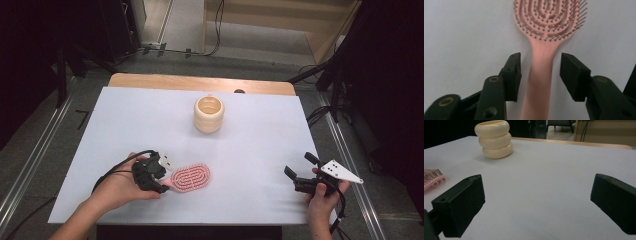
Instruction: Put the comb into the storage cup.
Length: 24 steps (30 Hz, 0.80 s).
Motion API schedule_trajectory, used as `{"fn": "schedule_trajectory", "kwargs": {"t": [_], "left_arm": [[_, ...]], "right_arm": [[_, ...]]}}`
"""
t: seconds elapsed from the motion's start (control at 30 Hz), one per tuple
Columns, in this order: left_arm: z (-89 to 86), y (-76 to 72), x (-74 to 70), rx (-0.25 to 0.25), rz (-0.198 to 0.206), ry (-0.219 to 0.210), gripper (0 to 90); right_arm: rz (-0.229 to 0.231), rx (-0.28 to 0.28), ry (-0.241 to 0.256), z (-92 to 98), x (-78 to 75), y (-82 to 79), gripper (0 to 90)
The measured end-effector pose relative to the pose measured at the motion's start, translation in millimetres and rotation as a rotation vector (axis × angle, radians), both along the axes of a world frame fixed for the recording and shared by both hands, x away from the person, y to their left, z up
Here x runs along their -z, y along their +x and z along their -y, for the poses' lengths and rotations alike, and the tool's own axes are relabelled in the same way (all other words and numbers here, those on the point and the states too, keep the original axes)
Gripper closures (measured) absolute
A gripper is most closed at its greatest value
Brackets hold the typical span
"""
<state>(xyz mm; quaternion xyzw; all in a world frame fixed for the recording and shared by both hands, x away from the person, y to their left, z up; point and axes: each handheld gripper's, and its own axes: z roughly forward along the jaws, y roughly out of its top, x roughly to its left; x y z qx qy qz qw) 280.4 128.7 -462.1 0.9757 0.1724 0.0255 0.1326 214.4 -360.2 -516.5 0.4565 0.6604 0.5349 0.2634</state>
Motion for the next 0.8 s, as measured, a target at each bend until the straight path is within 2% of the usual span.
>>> {"fn": "schedule_trajectory", "kwargs": {"t": [0.03, 0.07, 0.1, 0.33, 0.57, 0.77, 0.8], "left_arm": [[0.0, 0.0, 0.0, 0.000, 0.000, 0.000, 57.8], [3.4, 1.3, 3.2, 0.009, -0.001, 0.024, 60.9], [5.0, 1.8, 5.1, 0.003, -0.007, 0.026, 63.3], [8.5, 6.1, 7.7, 0.034, -0.020, 0.043, 66.5], [5.1, 11.3, 8.7, 0.023, -0.050, 0.020, 70.1], [5.7, 8.5, 8.3, 0.016, -0.033, 0.022, 70.4], [4.0, 8.7, 8.4, 0.009, -0.035, 0.007, 70.5]], "right_arm": [[-0.001, 0.000, 0.000, 0.0, 0.0, 0.0, 0.0], [-0.002, 0.000, 0.000, -0.1, -0.1, -0.1, 0.0], [-0.002, 0.000, 0.000, -0.1, -0.1, -0.1, 0.0], [-0.001, 0.000, -0.001, 0.0, -0.1, -0.1, 0.0], [-0.002, 0.003, -0.001, -0.4, 0.0, -0.2, 0.0], [-0.001, 0.003, -0.001, 0.0, 0.0, -0.1, 0.0], [-0.001, 0.003, -0.001, 0.0, 0.1, 0.0, 0.0]]}}
